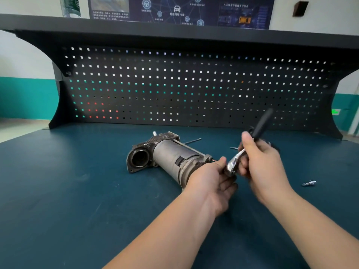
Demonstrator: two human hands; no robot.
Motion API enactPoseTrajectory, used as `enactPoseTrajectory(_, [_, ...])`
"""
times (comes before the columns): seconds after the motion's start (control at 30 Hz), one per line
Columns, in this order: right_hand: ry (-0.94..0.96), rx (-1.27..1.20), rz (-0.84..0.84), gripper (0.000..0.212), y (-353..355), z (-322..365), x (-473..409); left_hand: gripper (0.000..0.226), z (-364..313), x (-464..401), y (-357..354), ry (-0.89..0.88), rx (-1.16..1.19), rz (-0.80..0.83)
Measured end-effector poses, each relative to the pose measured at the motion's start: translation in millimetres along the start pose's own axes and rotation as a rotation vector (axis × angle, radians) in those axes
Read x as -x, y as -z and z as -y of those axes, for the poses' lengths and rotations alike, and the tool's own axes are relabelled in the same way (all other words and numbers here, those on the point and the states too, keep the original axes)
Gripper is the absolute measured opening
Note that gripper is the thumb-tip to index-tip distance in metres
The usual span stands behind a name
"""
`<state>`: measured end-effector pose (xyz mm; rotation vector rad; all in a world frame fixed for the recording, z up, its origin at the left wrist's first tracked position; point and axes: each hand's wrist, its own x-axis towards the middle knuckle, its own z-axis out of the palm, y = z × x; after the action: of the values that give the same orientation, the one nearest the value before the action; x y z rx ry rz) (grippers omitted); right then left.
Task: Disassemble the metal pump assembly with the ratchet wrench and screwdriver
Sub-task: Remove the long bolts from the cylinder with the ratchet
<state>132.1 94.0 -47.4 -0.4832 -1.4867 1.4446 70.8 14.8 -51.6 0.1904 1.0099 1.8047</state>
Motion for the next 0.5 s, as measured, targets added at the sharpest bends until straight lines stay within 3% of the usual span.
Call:
enactPoseTrajectory(0.07, [0.476,0.374,0.138,0.031,-2.1,5.7,10.2,0.019,0.3,-1.7,-0.2,-0.003,0.008,0.025])
enactPoseTrajectory(0.13, [0.73,0.608,0.252,0.032,-3.1,2.4,14.6,0.032,-0.3,-4.5,1.5,-0.008,0.036,0.024])
enactPoseTrajectory(0.2, [0.589,0.499,0.166,0.035,-6.3,1.9,17.9,0.017,-1.1,-4.7,2.3,0.021,0.046,-0.009])
enactPoseTrajectory(0.23, [0.423,0.338,0.081,0.036,-6.4,2.5,16.3,0.012,-1.2,-4.3,2.2,0.023,0.036,-0.027])
enactPoseTrajectory(0.37, [-0.379,-0.397,-0.105,0.033,-4.1,-0.4,0.0,0.032,-0.7,-4.3,-0.1,0.017,0.019,-0.037])
enactPoseTrajectory(0.4, [-0.423,-0.439,-0.114,0.032,-3.2,-1.7,-2.5,0.033,-0.3,-3.2,-1.1,0.016,0.024,-0.038])
enactPoseTrajectory(0.43, [-0.346,-0.382,-0.094,0.033,-2.3,-2.1,-2.5,0.032,1.0,-4.0,-1.2,0.016,0.023,-0.035])
enactPoseTrajectory(0.5, [0.085,0.003,-0.004,0.032,1.0,-1.2,3.1,0.027,1.5,-5.4,0.0,0.01,0.002,-0.032])
